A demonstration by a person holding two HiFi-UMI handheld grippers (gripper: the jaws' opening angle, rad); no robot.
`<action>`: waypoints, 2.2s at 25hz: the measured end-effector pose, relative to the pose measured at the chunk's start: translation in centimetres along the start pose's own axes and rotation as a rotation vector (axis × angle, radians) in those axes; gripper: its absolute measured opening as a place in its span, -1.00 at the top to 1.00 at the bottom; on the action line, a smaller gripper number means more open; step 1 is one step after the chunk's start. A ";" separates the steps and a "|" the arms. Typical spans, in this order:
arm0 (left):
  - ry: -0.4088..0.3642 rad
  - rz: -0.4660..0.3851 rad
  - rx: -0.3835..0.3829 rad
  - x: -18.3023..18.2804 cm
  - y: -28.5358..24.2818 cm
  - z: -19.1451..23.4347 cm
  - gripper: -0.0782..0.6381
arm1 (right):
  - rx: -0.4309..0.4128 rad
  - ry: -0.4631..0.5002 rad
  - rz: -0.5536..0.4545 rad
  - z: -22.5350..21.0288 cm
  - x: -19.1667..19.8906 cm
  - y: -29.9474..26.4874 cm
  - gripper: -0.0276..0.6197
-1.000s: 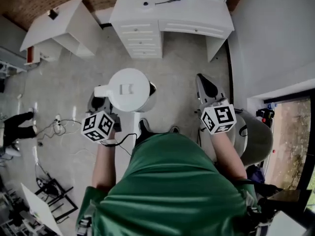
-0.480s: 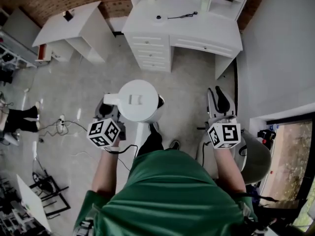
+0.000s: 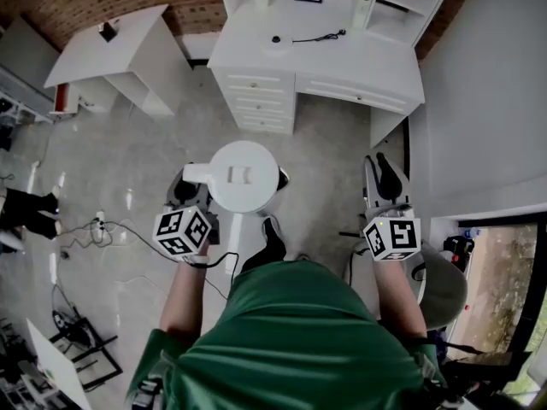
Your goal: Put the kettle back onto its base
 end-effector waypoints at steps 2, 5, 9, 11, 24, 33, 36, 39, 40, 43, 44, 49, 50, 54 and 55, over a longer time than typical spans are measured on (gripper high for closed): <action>-0.014 -0.001 0.016 -0.7 -1.7 1.0 0.23 | 0.009 0.007 0.009 0.2 -0.2 -1.9 0.57; -0.050 -0.009 0.038 -1.9 -4.2 2.6 0.23 | 0.027 0.010 0.021 0.6 -0.3 -4.8 0.59; -0.059 -0.015 0.058 -3.1 -7.0 5.3 0.23 | 0.049 0.025 0.034 1.6 -0.7 -8.2 0.61; -0.045 -0.016 0.062 -3.4 -8.1 6.6 0.23 | 0.055 0.035 0.040 2.1 -0.8 -9.7 0.61; -0.006 -0.002 0.023 -4.0 -10.8 12.6 0.23 | 0.027 0.050 0.081 4.9 -0.4 -16.5 0.63; -0.031 0.010 -0.035 -4.9 -14.7 12.4 0.23 | -0.045 0.002 0.071 2.8 1.0 -22.8 0.65; -0.028 -0.008 -0.059 -6.2 -16.4 12.0 0.23 | -0.071 -0.010 0.053 1.3 0.5 -25.6 0.66; -0.024 -0.028 -0.080 -7.4 -18.6 11.3 0.23 | -0.095 -0.016 0.040 -0.8 0.2 -28.2 0.66; -0.021 -0.032 -0.087 -7.6 -19.5 11.0 0.23 | -0.101 -0.019 0.040 -1.7 0.2 -29.1 0.67; -0.008 -0.039 -0.113 -8.2 -22.3 10.0 0.23 | -0.112 -0.037 0.046 -4.4 0.5 -31.7 0.67; -0.003 -0.040 -0.121 -8.5 -23.2 9.7 0.23 | -0.117 -0.044 0.046 -5.2 0.4 -32.6 0.67; 0.017 -0.051 -0.149 -9.7 -27.3 8.1 0.23 | -0.136 -0.057 0.045 -9.2 0.2 -35.9 0.68; 0.015 -0.052 -0.156 -9.8 -28.1 7.8 0.23 | -0.137 -0.061 0.046 -10.0 0.3 -36.3 0.68; -0.013 -0.052 -0.176 -10.3 -31.0 6.4 0.23 | -0.131 -0.077 0.052 -13.3 0.6 -37.8 0.69; -0.017 -0.051 -0.181 -10.3 -31.7 6.1 0.23 | -0.129 -0.081 0.053 -14.0 0.6 -38.1 0.70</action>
Point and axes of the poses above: the fingertips, and each gripper's own axes: y backward along the fingers, z to its left, x out of its underside, the point moved 7 cm from there along y, backward along the fingers, and after that the axes turned 8 degrees about x, right-handed, at the moved point
